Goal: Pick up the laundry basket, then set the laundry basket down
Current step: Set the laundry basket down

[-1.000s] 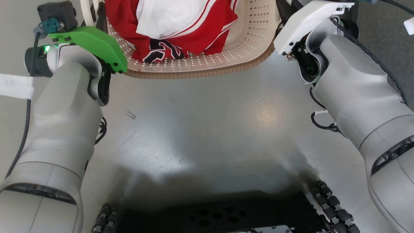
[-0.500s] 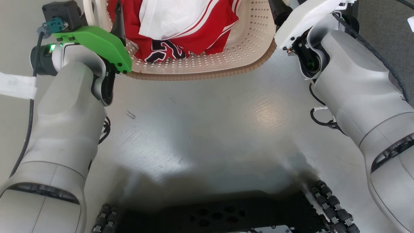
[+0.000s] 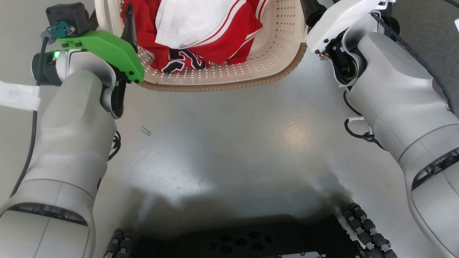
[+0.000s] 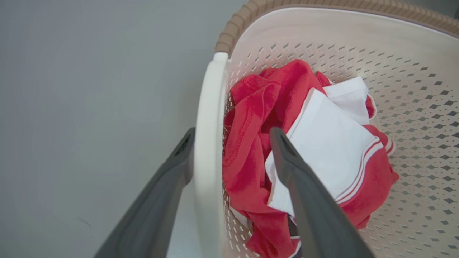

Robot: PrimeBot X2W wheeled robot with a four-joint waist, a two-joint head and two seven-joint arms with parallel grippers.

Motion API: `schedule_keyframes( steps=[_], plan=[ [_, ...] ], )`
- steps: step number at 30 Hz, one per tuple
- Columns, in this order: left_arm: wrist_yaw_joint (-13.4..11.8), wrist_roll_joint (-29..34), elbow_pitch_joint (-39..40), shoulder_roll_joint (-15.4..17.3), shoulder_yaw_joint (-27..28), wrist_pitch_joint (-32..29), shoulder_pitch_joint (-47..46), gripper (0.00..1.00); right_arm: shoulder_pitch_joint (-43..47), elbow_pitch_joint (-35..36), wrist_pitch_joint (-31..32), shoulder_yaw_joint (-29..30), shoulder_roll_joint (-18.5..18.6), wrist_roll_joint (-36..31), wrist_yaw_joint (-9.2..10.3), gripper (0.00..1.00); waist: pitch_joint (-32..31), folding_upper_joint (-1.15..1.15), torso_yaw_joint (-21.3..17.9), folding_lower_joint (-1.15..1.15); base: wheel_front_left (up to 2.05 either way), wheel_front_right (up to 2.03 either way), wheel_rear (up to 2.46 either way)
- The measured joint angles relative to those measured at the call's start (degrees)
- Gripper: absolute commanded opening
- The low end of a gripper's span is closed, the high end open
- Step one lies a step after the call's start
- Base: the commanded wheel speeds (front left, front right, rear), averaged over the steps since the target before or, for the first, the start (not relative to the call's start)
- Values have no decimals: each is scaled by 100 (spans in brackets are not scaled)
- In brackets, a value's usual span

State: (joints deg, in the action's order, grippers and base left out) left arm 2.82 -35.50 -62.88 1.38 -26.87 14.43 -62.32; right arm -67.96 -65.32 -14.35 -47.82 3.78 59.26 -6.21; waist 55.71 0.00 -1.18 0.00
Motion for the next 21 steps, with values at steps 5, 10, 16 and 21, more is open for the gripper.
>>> schedule_keyframes(
  steps=[5,10,16,21],
  plan=[
    [-14,42,-42,7,52,0,15,100,46,0,0,68,0,-7,0,100,-117,0,-3,0,0,0,0],
    [-41,49,-86,94,112,0,144,100,171,2,0,160,-1,-35,-1,100,-349,0,-24,-1,0,0,0],
    [-42,60,24,144,234,0,315,100,338,48,0,296,-1,-87,-29,100,-632,0,-53,-1,0,0,0],
    [-41,105,247,154,336,0,608,100,500,188,0,423,-5,-154,-29,100,-914,0,-91,-1,0,0,0]
  ],
)
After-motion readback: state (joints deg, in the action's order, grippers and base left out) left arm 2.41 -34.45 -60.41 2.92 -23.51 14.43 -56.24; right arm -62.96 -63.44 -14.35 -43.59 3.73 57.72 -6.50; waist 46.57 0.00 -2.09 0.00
